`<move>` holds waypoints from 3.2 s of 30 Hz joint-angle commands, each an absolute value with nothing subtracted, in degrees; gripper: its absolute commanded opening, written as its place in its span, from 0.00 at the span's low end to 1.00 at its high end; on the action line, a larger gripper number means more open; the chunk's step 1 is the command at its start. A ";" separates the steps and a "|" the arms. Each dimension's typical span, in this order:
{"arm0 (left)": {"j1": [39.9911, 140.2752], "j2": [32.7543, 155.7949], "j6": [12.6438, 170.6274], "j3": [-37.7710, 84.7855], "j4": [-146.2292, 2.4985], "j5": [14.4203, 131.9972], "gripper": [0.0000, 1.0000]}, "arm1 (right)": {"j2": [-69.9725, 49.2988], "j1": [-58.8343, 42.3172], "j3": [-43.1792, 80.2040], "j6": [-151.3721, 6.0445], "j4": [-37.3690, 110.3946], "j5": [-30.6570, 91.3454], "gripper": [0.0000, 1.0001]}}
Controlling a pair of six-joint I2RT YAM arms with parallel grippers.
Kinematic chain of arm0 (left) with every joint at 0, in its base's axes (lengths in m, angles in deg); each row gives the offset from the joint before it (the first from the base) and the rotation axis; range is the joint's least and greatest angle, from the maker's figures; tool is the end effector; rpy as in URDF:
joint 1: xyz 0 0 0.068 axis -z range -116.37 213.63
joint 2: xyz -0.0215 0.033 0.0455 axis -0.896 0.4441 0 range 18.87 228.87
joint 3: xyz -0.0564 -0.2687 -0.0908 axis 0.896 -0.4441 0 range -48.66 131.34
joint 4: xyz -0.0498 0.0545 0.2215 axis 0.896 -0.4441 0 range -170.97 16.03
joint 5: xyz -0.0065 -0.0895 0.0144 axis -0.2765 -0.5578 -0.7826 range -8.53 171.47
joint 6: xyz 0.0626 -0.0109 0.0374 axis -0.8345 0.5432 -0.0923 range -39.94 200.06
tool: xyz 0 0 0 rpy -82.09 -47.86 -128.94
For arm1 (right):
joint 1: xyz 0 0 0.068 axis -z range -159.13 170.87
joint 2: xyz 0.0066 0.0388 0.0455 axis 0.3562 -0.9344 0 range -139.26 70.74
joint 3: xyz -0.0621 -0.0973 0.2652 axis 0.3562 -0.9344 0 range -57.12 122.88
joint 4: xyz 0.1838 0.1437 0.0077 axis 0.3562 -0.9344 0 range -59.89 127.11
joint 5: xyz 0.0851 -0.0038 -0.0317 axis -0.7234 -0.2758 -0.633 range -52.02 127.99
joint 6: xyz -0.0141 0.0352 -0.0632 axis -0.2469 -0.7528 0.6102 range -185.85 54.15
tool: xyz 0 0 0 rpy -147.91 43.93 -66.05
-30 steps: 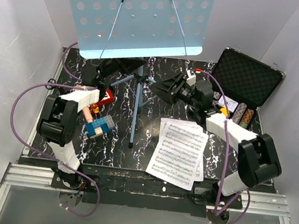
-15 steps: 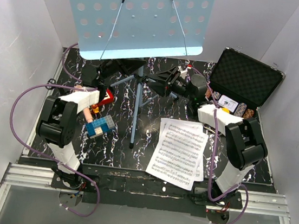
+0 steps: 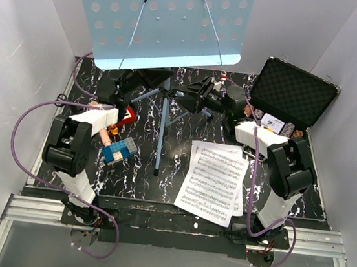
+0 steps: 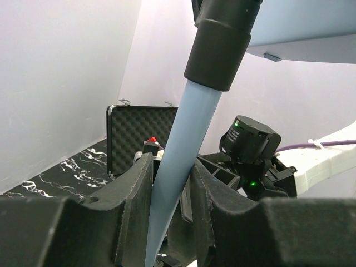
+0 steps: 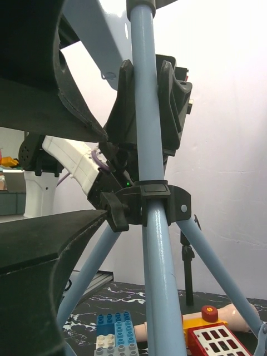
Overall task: Pack up the instrument practice props
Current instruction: Unscrew the knob on the music stand.
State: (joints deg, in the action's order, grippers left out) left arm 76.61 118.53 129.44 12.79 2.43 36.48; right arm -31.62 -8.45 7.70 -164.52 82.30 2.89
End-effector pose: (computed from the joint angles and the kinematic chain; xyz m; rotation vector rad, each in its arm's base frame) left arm 0.3465 -0.1245 0.3772 0.4610 1.1268 -1.3158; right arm 0.3404 0.2318 0.3211 0.4937 1.8684 2.1193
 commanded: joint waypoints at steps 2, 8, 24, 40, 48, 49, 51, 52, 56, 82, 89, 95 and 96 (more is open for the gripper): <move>78.49 115.55 131.65 11.72 -2.69 34.62 0.00 | -31.65 -10.60 8.01 -163.58 81.14 3.18 0.61; 78.57 114.85 130.25 11.46 -4.00 34.45 0.00 | -31.38 -10.77 8.01 -162.62 78.78 1.69 0.62; 78.49 113.53 128.22 10.31 -6.20 34.27 0.00 | -33.05 -10.86 7.56 -164.90 82.63 1.42 0.50; 78.57 113.70 128.84 10.31 -5.33 34.18 0.00 | -33.93 -8.49 8.26 -165.87 85.28 2.22 0.48; 78.57 113.88 128.92 10.31 -5.24 34.18 0.00 | -33.93 -8.57 9.32 -163.85 84.13 0.55 0.15; 78.49 113.97 129.10 10.40 -5.24 34.18 0.00 | -33.85 -8.75 9.32 -163.41 84.30 0.46 0.10; 78.58 114.05 129.54 10.40 -5.06 34.27 0.00 | -33.85 -8.66 10.20 -162.01 83.78 -0.42 0.01; 78.49 114.05 129.45 10.57 -5.24 34.27 0.00 | -33.76 -8.84 10.64 -160.61 83.34 -0.95 0.01; 78.66 113.88 129.19 11.10 -7.26 34.27 0.00 | -32.27 -9.01 14.58 -151.56 75.10 -3.14 0.01; 78.66 114.76 131.38 12.16 -8.76 34.89 0.00 | -16.89 -21.58 11.09 -74.40 49.40 33.65 0.01; 78.58 115.02 131.73 12.33 -9.98 35.15 0.00 | -17.23 -27.20 5.38 -52.00 57.83 51.93 0.01; 78.49 115.99 133.58 12.86 -9.37 35.50 0.00 | -22.14 -32.91 0.37 -26.87 75.13 69.78 0.01; 78.57 116.07 133.84 12.95 -9.28 35.42 0.00 | -22.68 -33.62 -0.60 -23.08 77.86 70.76 0.01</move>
State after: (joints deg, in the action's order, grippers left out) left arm 77.74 114.90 128.57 11.52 -3.25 34.14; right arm -18.07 -31.23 3.43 -46.52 68.64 55.63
